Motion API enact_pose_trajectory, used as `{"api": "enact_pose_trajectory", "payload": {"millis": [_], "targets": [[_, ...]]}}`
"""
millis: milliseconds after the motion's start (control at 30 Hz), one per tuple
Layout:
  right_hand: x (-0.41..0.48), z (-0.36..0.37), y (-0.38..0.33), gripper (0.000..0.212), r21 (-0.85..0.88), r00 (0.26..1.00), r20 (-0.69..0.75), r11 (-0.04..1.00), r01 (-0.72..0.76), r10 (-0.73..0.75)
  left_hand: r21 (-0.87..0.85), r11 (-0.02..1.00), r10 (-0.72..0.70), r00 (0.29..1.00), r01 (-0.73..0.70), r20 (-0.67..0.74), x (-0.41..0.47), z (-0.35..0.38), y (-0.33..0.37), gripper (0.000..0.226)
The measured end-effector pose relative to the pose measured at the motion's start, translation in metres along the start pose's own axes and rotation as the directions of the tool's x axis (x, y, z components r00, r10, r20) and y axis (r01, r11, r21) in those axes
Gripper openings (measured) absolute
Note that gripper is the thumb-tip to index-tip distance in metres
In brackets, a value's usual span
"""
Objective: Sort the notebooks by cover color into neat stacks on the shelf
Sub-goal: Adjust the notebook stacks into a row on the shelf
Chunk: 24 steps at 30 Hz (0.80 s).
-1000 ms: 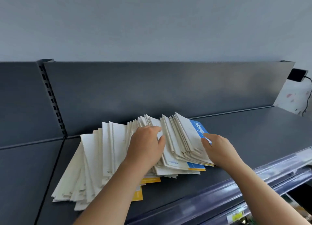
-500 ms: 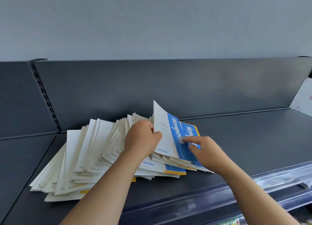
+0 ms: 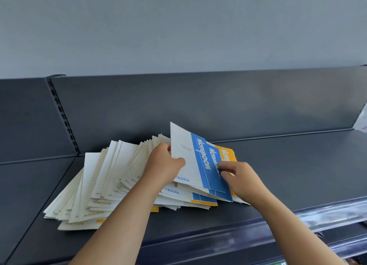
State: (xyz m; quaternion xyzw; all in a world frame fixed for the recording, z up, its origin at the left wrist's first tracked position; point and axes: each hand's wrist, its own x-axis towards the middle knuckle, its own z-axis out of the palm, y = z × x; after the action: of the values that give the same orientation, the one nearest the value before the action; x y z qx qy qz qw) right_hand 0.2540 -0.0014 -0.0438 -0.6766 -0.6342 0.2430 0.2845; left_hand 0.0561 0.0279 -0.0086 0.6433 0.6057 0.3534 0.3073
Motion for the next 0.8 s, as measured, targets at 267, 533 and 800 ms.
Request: {"api": "enact_pose_trajectory", "payload": {"millis": [267,533,800], "targets": [[0.005,0.007,-0.017,0.025,0.101,0.999,0.003,0.993,-0.054,0.054,-0.094,0.996,-0.006,0.999,0.009,0.035,-0.010,-0.011,-0.008,0.023],[0.004,0.020,-0.056,0.029,0.325,0.993,-0.084,0.940,0.107,-0.084,-0.202,0.979,-0.023,0.997,0.007,-0.075,-0.027,-0.042,-0.020,0.025],[-0.002,0.056,-0.115,0.035,0.341,0.980,-0.074,0.919,0.198,-0.184,-0.238,0.971,-0.058,0.979,0.010,-0.195,-0.050,-0.101,-0.050,0.031]]}}
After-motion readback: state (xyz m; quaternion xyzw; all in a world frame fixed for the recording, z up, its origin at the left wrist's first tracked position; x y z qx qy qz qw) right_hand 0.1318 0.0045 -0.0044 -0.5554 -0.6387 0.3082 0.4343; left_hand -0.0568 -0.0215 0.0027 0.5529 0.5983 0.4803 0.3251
